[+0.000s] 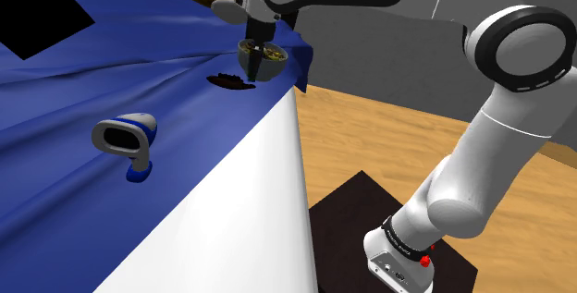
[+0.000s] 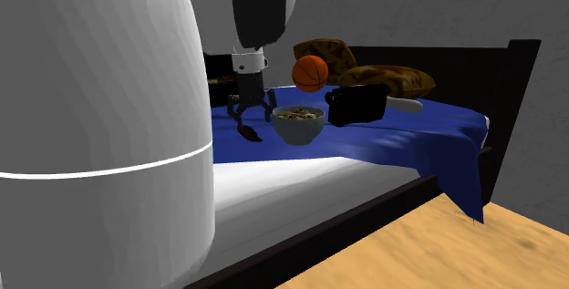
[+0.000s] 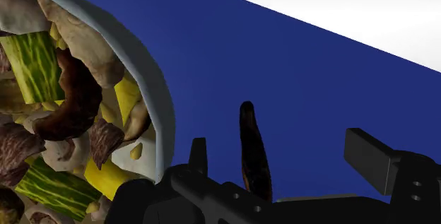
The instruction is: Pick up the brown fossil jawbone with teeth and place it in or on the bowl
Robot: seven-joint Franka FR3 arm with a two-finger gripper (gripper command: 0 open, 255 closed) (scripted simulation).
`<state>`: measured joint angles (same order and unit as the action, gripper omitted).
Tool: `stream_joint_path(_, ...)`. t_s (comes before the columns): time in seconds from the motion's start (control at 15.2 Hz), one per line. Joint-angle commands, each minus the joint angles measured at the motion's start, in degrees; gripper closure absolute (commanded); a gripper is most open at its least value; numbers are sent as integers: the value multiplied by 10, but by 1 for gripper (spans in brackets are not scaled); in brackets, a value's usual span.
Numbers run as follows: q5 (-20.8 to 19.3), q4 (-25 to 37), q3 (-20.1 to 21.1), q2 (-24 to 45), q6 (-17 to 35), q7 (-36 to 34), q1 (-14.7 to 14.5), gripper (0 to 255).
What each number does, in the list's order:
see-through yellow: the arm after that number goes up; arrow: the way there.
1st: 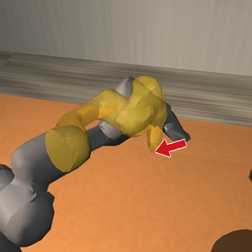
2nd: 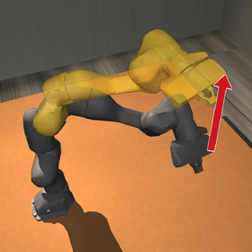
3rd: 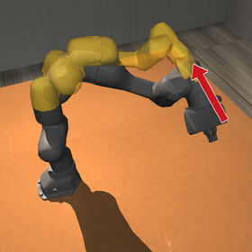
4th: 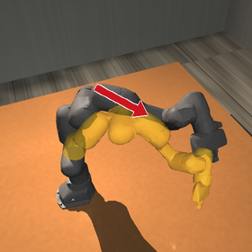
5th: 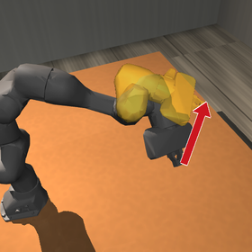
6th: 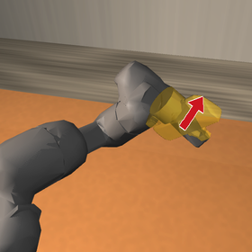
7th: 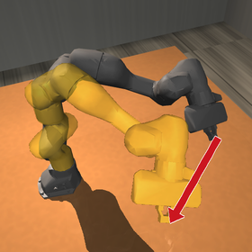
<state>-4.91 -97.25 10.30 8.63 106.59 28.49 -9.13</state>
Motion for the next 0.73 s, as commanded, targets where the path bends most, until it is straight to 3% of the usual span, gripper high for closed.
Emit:
stream_joint_path(0.0,-14,50,7,44,-4,14,-10,0)
stream_joint_path(0.2,-36,130,17,109,-18,33,-29,0)
stream_joint_path(0.66,-39,95,15,117,25,32,-27,0)
